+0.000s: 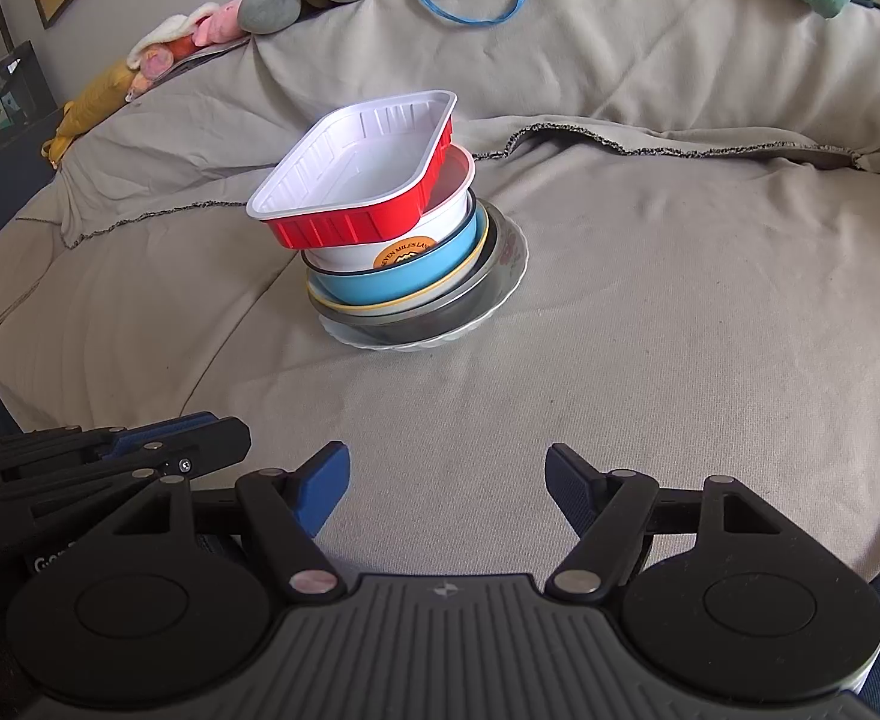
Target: Organize plates and bowls
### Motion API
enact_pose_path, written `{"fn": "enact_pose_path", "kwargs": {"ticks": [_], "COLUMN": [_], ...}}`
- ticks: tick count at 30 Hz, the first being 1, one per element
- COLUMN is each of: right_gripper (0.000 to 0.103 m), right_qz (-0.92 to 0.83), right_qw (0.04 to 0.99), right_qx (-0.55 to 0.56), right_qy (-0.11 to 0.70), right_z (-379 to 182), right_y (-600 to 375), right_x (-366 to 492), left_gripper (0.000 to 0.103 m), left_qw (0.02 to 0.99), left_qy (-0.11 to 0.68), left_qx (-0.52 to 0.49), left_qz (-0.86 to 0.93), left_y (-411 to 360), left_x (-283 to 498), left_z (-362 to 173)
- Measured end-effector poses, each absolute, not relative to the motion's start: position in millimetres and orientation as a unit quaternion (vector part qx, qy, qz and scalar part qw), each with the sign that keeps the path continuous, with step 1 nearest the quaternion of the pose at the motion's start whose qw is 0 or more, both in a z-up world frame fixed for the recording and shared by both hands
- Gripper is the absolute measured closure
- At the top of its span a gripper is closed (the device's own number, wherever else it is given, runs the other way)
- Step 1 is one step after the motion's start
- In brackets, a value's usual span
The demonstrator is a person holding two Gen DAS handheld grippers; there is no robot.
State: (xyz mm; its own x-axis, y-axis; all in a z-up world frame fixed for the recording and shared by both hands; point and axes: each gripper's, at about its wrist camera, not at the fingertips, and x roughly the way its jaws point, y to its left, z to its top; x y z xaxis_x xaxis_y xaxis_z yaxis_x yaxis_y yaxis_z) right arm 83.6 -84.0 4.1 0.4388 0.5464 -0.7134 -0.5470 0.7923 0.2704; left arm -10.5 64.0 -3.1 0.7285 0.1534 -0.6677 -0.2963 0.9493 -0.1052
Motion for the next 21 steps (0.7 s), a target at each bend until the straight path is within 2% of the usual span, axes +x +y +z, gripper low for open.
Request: {"fn": "enact_pose_path", "kwargs": {"ticks": [21], "right_gripper": [0.030], "right_qz": [0.322], "right_qw": [0.848], "right_qx": [0.000], "right_qy": [0.421], "right_z": [3.5], "right_y": [-83.1], "right_x": [81.9], "left_gripper": [0.086], "left_qw": [0.923], "left_qy": [0.350], "left_qx": [-0.100], "left_qz": [0.128], "left_y": [60.0], "left_x": [-10.3], "left_z": [-2.6]}}
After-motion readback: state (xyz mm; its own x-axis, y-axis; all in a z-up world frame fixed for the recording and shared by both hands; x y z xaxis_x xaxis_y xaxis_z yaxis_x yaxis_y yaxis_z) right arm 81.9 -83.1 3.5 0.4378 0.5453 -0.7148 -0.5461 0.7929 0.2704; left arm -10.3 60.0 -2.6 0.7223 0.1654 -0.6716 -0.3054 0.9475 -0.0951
